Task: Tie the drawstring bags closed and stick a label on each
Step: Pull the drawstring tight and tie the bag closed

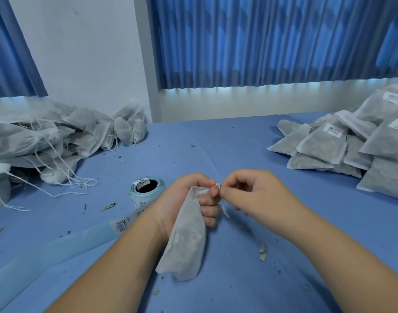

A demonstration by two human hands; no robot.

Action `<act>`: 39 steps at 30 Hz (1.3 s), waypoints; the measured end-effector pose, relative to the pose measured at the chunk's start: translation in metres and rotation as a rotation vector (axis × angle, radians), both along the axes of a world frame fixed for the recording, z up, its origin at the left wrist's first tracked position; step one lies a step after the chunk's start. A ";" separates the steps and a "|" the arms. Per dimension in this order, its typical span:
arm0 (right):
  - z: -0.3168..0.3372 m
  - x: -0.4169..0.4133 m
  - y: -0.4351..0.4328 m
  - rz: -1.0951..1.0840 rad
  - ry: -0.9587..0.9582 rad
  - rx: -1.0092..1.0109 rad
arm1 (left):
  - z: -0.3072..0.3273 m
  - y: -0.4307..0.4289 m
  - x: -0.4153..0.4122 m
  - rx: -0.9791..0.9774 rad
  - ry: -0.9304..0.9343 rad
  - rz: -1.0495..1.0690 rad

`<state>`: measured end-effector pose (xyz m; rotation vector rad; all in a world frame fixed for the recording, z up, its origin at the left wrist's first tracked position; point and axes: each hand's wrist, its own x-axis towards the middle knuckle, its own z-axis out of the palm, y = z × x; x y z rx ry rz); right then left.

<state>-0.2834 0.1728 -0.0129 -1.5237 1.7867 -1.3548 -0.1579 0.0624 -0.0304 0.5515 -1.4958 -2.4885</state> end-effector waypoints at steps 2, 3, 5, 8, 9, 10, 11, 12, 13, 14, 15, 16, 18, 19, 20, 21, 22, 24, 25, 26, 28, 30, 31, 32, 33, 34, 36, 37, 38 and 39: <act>0.001 -0.001 0.000 -0.005 -0.041 0.017 | 0.000 0.000 0.000 -0.018 -0.018 0.002; 0.002 -0.002 0.001 -0.003 -0.058 0.035 | 0.000 0.000 0.001 -0.029 -0.027 -0.001; 0.003 -0.002 0.002 0.002 -0.077 0.081 | -0.001 0.001 0.001 -0.052 -0.045 -0.011; 0.005 -0.001 0.004 0.003 -0.088 0.125 | 0.001 0.003 0.002 -0.088 -0.066 -0.032; 0.005 -0.001 0.004 0.008 -0.087 0.132 | 0.002 0.003 0.002 -0.096 -0.075 -0.040; 0.006 -0.001 0.005 0.017 -0.088 0.137 | 0.003 0.003 0.003 -0.108 -0.084 -0.048; 0.007 -0.001 0.006 0.027 -0.097 0.135 | 0.004 0.003 0.004 -0.123 -0.091 -0.055; 0.008 -0.002 0.006 0.036 -0.112 0.130 | 0.006 0.003 0.005 -0.139 -0.098 -0.058; 0.009 -0.003 0.007 0.044 -0.124 0.123 | 0.007 0.003 0.005 -0.155 -0.106 -0.057; 0.009 -0.004 0.007 0.048 -0.129 0.118 | 0.008 0.004 0.006 -0.178 -0.116 -0.050; 0.009 -0.006 0.007 0.052 -0.126 0.115 | 0.009 0.005 0.006 -0.209 -0.126 -0.035; 0.009 -0.007 0.007 0.057 -0.122 0.116 | 0.010 0.006 0.006 -0.244 -0.133 -0.017; 0.009 -0.008 0.008 0.078 -0.112 0.130 | 0.012 0.009 0.005 -0.307 -0.142 0.024; 0.009 -0.008 0.009 0.088 -0.108 0.142 | 0.012 0.010 0.004 -0.328 -0.143 0.043; 0.010 -0.008 0.009 0.092 -0.102 0.153 | 0.012 0.011 0.004 -0.343 -0.141 0.063; 0.010 -0.008 0.010 0.092 -0.092 0.163 | 0.011 0.012 0.004 -0.352 -0.138 0.080; 0.010 -0.009 0.010 0.086 -0.076 0.171 | 0.011 0.013 0.004 -0.357 -0.134 0.093; 0.011 -0.010 0.011 0.064 -0.034 0.181 | 0.010 0.014 0.004 -0.360 -0.127 0.116; 0.011 -0.010 0.011 0.055 -0.020 0.181 | 0.010 0.014 0.004 -0.359 -0.122 0.125; 0.011 -0.011 0.011 0.050 -0.018 0.179 | 0.011 0.014 0.004 -0.359 -0.117 0.131; 0.010 -0.012 0.010 0.050 -0.058 0.167 | 0.011 0.013 0.004 -0.368 -0.108 0.140; 0.011 -0.013 0.011 0.066 -0.133 0.146 | 0.011 0.013 0.003 -0.376 -0.097 0.149; 0.011 -0.012 0.011 0.080 -0.170 0.133 | 0.011 0.013 0.002 -0.377 -0.092 0.153; 0.012 -0.012 0.011 0.090 -0.198 0.120 | 0.011 0.013 0.002 -0.378 -0.087 0.156; 0.012 -0.011 0.011 0.094 -0.214 0.107 | 0.012 0.014 0.002 -0.379 -0.082 0.161; 0.012 -0.010 0.011 0.088 -0.219 0.095 | 0.012 0.014 0.002 -0.383 -0.077 0.168; 0.011 -0.010 0.011 0.061 -0.205 0.069 | 0.011 0.013 0.002 -0.390 -0.071 0.190; 0.011 -0.010 0.010 0.045 -0.189 0.057 | 0.010 0.013 0.002 -0.393 -0.071 0.204; 0.011 -0.010 0.010 0.025 -0.171 0.046 | 0.010 0.013 0.002 -0.396 -0.072 0.218; 0.011 -0.011 0.009 0.000 -0.153 0.034 | 0.010 0.013 0.003 -0.400 -0.073 0.231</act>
